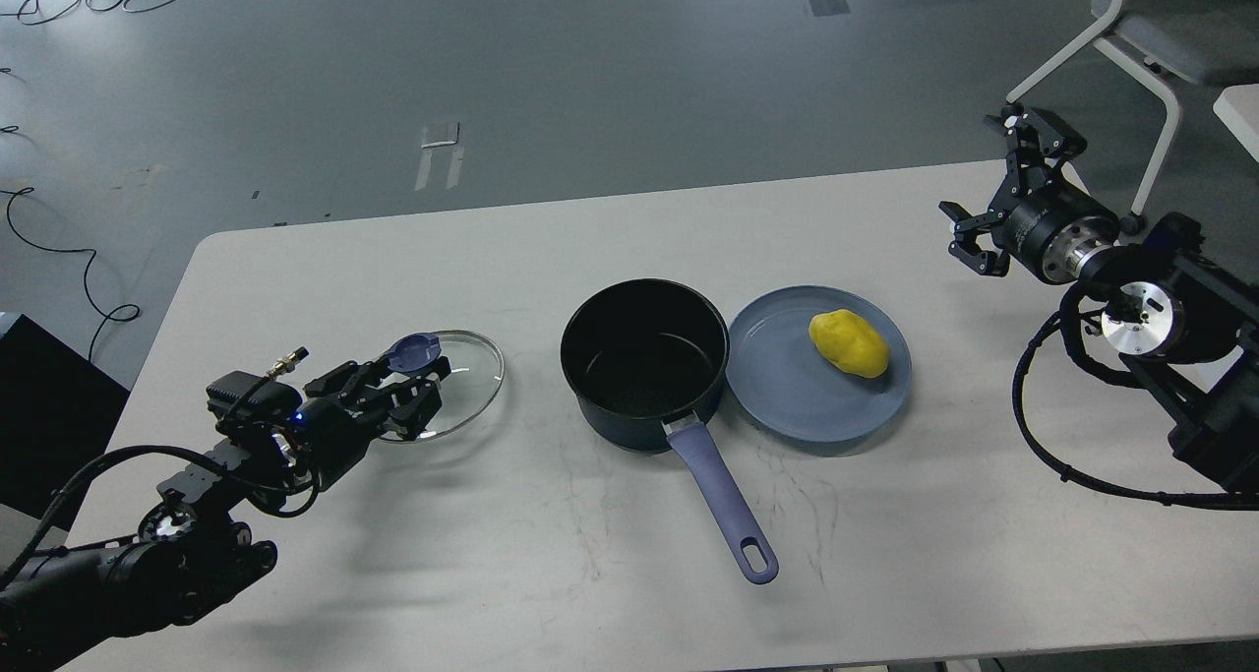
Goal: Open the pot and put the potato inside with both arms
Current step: 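Set the lid on the table, release it, and raise the left arm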
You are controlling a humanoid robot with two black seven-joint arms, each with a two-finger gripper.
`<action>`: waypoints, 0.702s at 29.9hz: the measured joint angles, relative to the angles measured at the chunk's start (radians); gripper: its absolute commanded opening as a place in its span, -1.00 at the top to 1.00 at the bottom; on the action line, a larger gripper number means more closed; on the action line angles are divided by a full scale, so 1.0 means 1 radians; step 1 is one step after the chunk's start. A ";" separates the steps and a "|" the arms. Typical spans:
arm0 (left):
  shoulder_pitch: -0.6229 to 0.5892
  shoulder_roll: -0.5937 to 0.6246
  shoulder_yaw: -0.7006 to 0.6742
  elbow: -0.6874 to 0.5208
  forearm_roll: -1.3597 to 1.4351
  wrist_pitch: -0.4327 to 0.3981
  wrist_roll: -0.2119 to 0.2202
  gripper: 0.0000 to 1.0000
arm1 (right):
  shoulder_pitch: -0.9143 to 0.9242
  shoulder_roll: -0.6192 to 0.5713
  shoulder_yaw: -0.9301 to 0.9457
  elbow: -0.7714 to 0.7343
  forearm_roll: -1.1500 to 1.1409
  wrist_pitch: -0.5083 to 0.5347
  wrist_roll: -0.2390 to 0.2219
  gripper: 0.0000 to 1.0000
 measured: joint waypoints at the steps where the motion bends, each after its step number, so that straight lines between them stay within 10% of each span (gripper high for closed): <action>1: 0.002 0.000 0.000 0.001 0.000 0.000 0.000 -0.81 | -0.001 0.000 0.000 0.000 0.000 0.000 0.000 -1.00; 21: -0.055 0.086 -0.016 -0.166 -0.092 0.000 0.000 -0.95 | 0.018 -0.020 -0.059 0.012 -0.004 0.016 0.026 -1.00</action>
